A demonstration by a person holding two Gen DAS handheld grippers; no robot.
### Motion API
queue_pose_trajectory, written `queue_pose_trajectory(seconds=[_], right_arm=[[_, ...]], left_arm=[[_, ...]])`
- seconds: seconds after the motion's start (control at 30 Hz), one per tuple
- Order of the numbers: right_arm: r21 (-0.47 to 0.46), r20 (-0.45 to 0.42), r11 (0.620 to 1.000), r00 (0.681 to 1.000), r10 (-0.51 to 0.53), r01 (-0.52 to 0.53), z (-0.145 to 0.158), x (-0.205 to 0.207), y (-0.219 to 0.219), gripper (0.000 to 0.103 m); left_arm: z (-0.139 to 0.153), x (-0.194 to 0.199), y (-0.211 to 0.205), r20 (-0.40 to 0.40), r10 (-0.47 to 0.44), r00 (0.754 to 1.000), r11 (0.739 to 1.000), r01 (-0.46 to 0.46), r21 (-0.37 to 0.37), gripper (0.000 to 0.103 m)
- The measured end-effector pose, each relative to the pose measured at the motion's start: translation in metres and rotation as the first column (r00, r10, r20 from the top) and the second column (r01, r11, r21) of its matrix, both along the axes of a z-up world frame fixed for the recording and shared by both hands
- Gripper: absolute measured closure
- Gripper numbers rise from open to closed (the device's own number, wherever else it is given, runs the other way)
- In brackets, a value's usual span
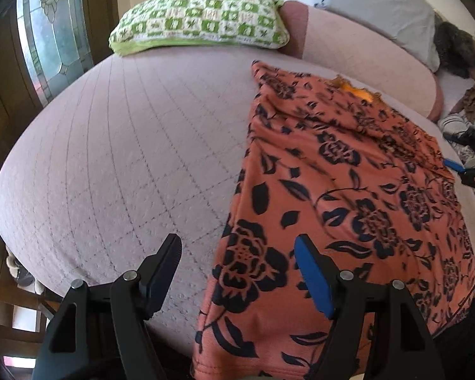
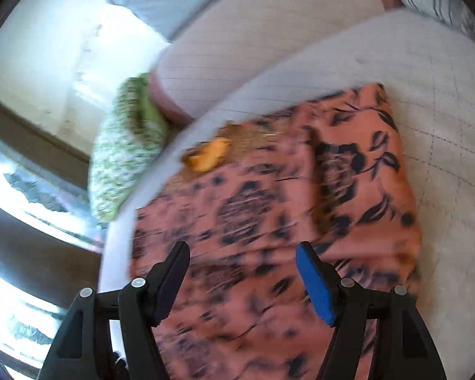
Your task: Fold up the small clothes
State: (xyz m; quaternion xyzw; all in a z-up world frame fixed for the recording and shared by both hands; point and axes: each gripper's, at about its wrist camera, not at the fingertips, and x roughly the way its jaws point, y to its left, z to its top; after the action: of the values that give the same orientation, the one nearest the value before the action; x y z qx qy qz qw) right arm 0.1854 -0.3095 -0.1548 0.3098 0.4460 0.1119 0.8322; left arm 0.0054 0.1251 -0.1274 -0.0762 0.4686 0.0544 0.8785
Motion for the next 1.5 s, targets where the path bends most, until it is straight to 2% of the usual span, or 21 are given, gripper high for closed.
queue_pose_trajectory(seconds=[0.07, 0.1, 0.2, 0.33, 0.47, 0.6, 0.73, 0.8, 0.83, 0.87, 0.97, 1.0, 1.03, 1.07, 1.1, 1.17, 1.27, 1.37, 1.4, 1.47, 1.5], right_arm=[[-0.013, -0.115, 0.994, 0.987, -0.111, 0.110, -0.030, 0.007, -0.021, 0.035], [0.068, -0.098, 0.989, 0.987, -0.128, 0.135, -0.033, 0.001, -0.030, 0.035], [0.106, -0.030, 0.992, 0.997, -0.068, 0.071, -0.010, -0.005, -0.030, 0.035], [-0.077, 0.043, 0.991, 0.993, -0.107, 0.110, 0.018, 0.005, -0.050, 0.033], [-0.212, -0.001, 0.966, 0.989, -0.148, 0.145, 0.010, 0.044, -0.072, 0.033], [-0.216, -0.024, 0.963, 0.985, -0.172, 0.163, -0.004, 0.071, -0.088, 0.033], [-0.234, -0.036, 0.957, 0.982, -0.183, 0.169, -0.021, 0.089, -0.096, 0.033], [-0.222, -0.017, 0.960, 0.984, -0.177, 0.168, -0.019, 0.091, -0.093, 0.037], [-0.214, -0.019, 0.965, 0.987, -0.161, 0.153, -0.019, 0.092, -0.090, 0.049], [-0.225, -0.027, 0.965, 0.989, -0.146, 0.136, -0.019, 0.095, -0.086, 0.054], [-0.274, -0.028, 0.958, 0.995, -0.100, 0.089, -0.017, 0.099, -0.075, 0.054], [-0.281, -0.033, 0.956, 0.995, -0.098, 0.085, -0.018, 0.100, -0.074, 0.056], [-0.287, -0.041, 0.954, 0.994, -0.100, 0.084, -0.020, 0.100, -0.075, 0.069], [-0.301, -0.057, 0.951, 0.994, -0.097, 0.075, -0.020, 0.102, -0.076, 0.083], [-0.310, -0.060, 0.949, 0.995, -0.085, 0.062, -0.018, 0.103, -0.075, 0.088], [-0.354, -0.023, 0.934, 0.998, -0.054, 0.043, -0.005, 0.101, -0.070, 0.092], [-0.422, 0.061, 0.906, 0.998, -0.014, 0.039, 0.017, 0.100, -0.057, 0.092], [-0.433, -0.075, 0.901, 0.996, -0.058, 0.020, -0.021, 0.114, -0.067, 0.082], [-0.398, -0.048, 0.916, 0.996, -0.080, 0.055, -0.025, 0.109, -0.073, 0.080], [-0.439, 0.011, 0.889, 0.990, -0.143, 0.133, -0.013, 0.094, -0.076, 0.045], [-0.453, 0.033, 0.877, 0.986, -0.161, 0.158, -0.007, 0.089, -0.078, 0.040]], left_arm=[[-0.006, 0.003, 0.002, -0.029, 0.004, 1.000, 1.000, -0.003, 0.003, 0.029], [-0.006, 0.003, 0.003, -0.028, 0.002, 1.000, 1.000, -0.002, 0.000, 0.029], [0.000, 0.013, 0.004, -0.004, -0.008, 1.000, 1.000, 0.008, 0.000, 0.029], [0.015, 0.051, 0.000, 0.056, -0.040, 0.998, 0.999, 0.040, -0.003, 0.029], [0.030, 0.109, -0.012, 0.144, -0.125, 0.982, 0.992, 0.119, 0.047, 0.029], [0.031, 0.176, -0.004, 0.164, -0.151, 0.975, 0.988, 0.143, 0.057, 0.029], [0.020, 0.237, 0.021, 0.137, -0.097, 0.986, 0.995, 0.100, -0.011, 0.029], [0.013, 0.260, 0.029, 0.121, -0.086, 0.989, 0.994, 0.093, -0.053, 0.029], [0.010, 0.271, 0.031, 0.108, -0.080, 0.991, 0.994, 0.087, -0.061, 0.029], [0.004, 0.285, 0.033, 0.094, -0.062, 0.994, 0.997, 0.067, -0.047, 0.029], [-0.013, 0.315, 0.032, 0.050, -0.074, 0.996, 0.995, 0.077, -0.061, 0.029], [-0.021, 0.321, 0.033, 0.026, -0.070, 0.997, 0.995, 0.072, -0.072, 0.032], [-0.025, 0.325, 0.033, 0.014, -0.072, 0.997, 0.994, 0.073, -0.086, 0.063], [-0.029, 0.329, 0.032, 0.004, -0.079, 0.997, 0.993, 0.079, -0.085, 0.086], [-0.024, 0.329, 0.031, 0.021, -0.078, 0.997, 0.993, 0.079, -0.084, 0.094], [-0.013, 0.324, 0.026, 0.073, -0.088, 0.993, 0.994, 0.092, -0.052, 0.094], [0.000, 0.309, 0.016, 0.172, -0.110, 0.979, 0.994, 0.105, 0.035, 0.094], [-0.032, 0.322, 0.019, 0.061, -0.075, 0.995, 0.997, 0.074, 0.015, 0.087], [-0.029, 0.321, 0.019, 0.076, -0.068, 0.995, 0.998, 0.067, 0.021, 0.083], [-0.017, 0.317, 0.016, 0.103, -0.078, 0.992, 0.996, 0.074, 0.046, 0.083], [-0.010, 0.313, 0.015, 0.121, -0.082, 0.989, 0.995, 0.073, 0.073, 0.081]])
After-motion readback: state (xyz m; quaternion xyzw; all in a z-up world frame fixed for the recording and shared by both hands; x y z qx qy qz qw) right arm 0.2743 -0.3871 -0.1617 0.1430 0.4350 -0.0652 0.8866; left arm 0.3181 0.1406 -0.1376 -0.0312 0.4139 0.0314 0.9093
